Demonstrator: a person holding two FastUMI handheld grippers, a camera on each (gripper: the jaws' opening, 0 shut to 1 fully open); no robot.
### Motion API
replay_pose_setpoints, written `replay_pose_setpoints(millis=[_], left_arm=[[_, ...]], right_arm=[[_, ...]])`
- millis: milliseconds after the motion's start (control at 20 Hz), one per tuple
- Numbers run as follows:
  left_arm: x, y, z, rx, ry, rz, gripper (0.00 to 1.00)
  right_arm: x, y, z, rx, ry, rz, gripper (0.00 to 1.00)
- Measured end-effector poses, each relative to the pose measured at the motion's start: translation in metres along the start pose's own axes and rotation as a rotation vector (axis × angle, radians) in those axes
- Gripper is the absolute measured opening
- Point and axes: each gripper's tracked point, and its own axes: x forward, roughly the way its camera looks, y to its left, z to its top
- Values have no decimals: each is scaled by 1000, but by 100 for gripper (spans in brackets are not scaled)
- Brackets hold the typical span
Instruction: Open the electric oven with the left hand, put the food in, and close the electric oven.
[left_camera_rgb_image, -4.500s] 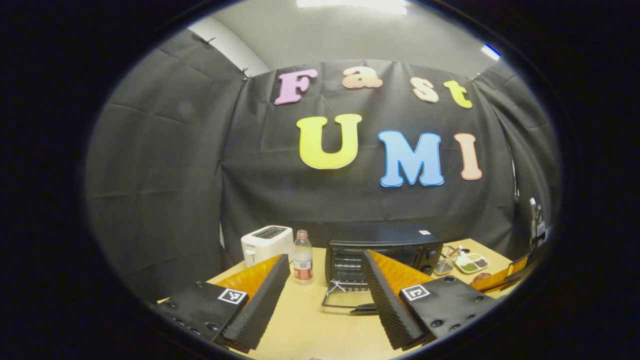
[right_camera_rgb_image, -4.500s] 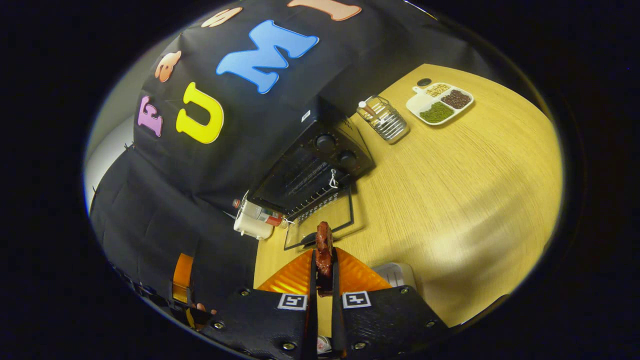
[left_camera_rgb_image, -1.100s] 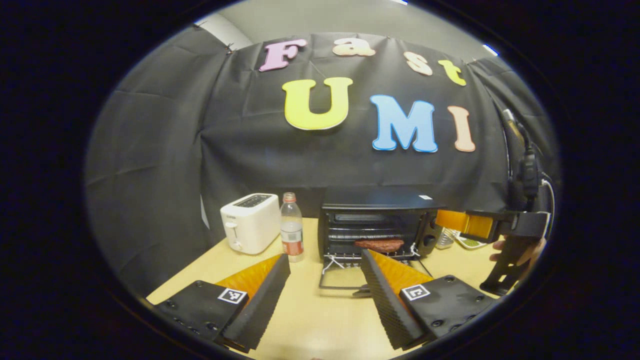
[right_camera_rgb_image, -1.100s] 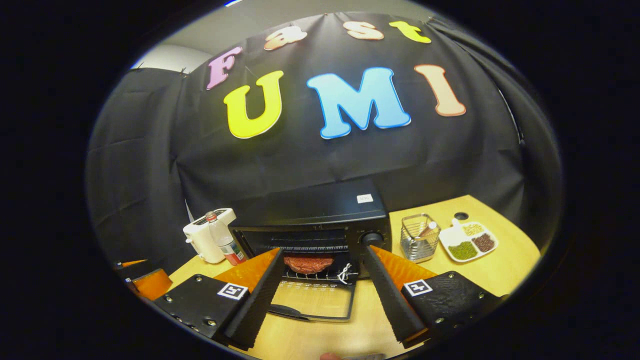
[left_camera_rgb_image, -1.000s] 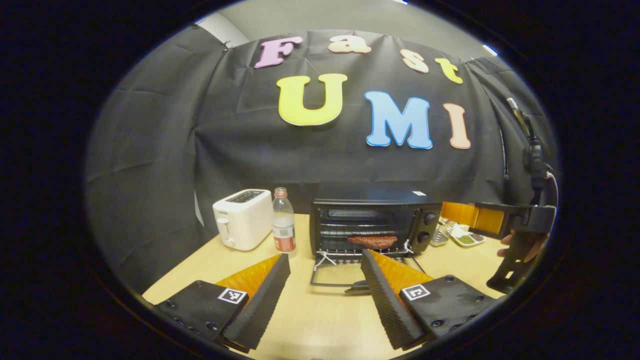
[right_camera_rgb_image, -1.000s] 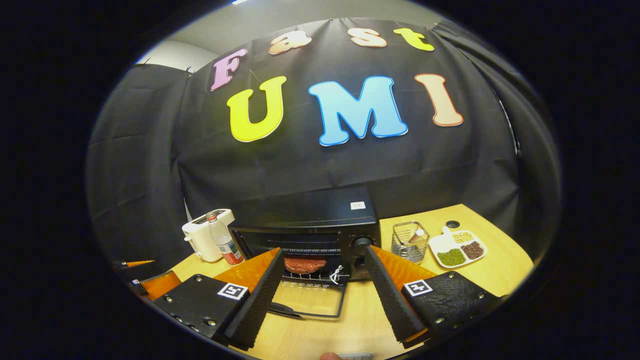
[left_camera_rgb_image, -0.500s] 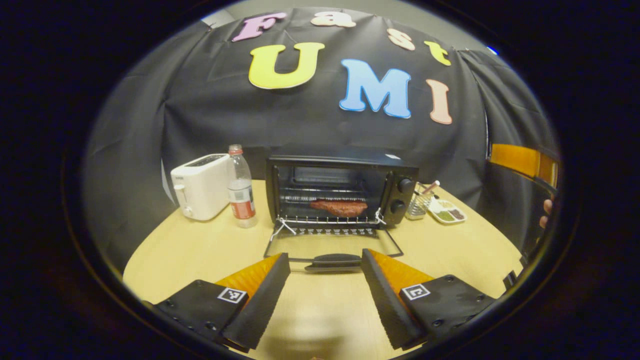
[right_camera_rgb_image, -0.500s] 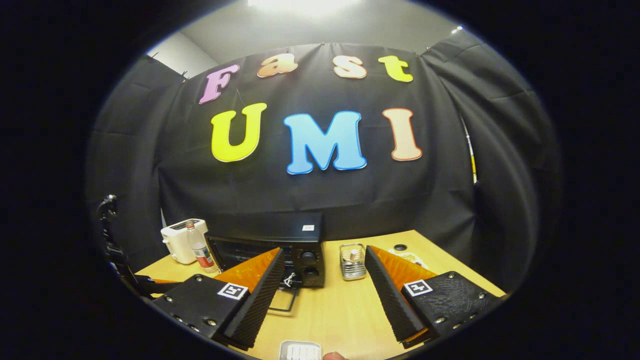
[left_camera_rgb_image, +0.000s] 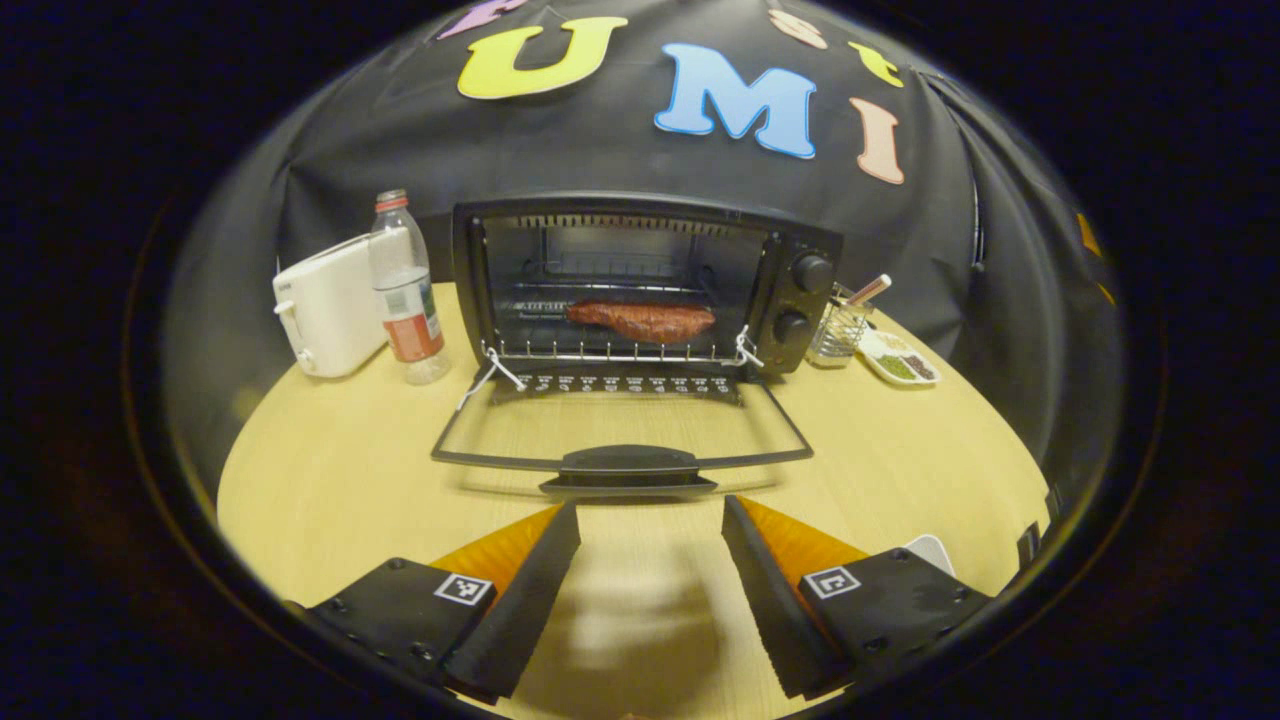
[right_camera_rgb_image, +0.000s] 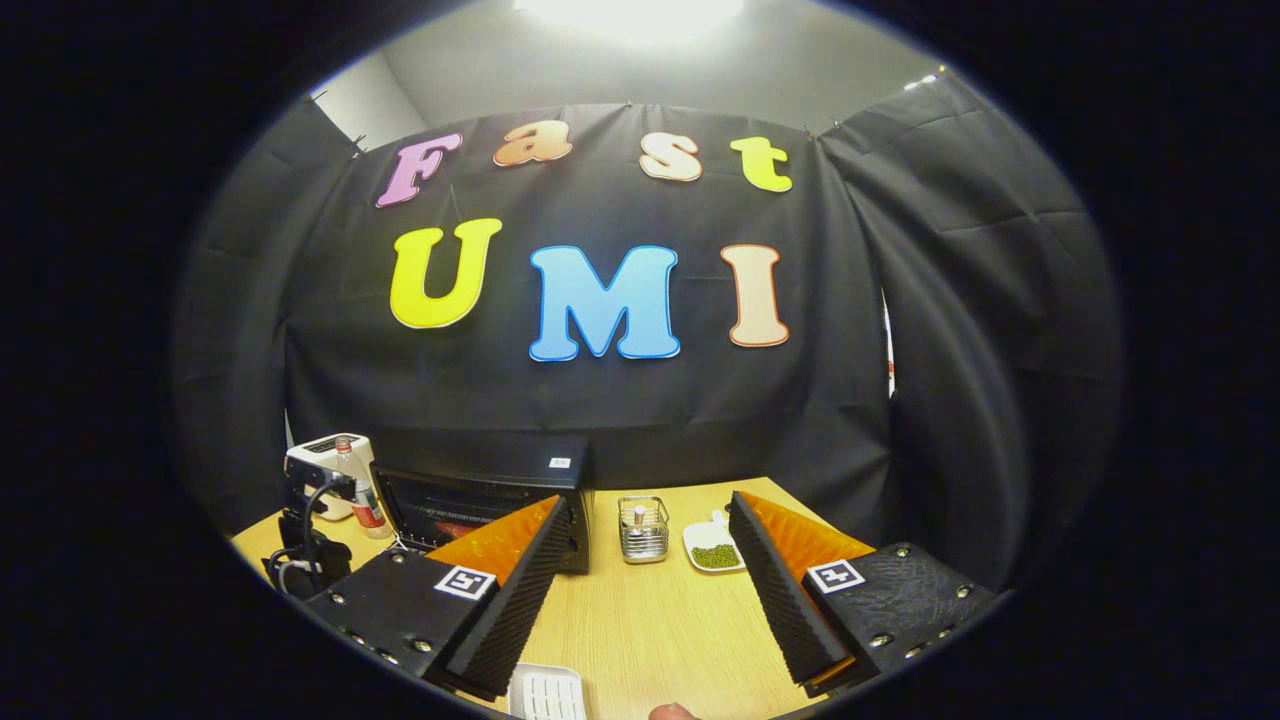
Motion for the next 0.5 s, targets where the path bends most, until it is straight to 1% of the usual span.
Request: replay_pose_setpoints(millis=[50,100,150,200,250,300,350,400,450,500], left_arm=[[8,3,-5,1,17,9,97],[14,6,-8,3,31,18,97],[20,8,-12,5,46,26,100],[25,11,-16,6,63,36,93],[31,14,-19,5,75,44,98],[34,17,-20,5,88,54,98],[37,19,-17,27,72,59,98],[40,19,-17,44,80,60,100],[40,19,-16,64,82,63,97],[42,19,-15,78,87,71,98]], right_arm=[[-1,-2,-2,-1,7,-8,98],[-1,-3,-2,-2,11,-16,98],[-2,-5,-3,-6,15,-26,98],[-2,-8,-3,-10,17,-33,98],[-2,-9,-3,-13,20,-38,98],[-1,-10,-5,-15,25,-42,98],[0,-10,-5,-17,31,-44,98],[2,-10,-7,-17,39,-43,98],[2,-9,-10,-19,51,-39,98],[3,-8,-14,-23,62,-37,98]])
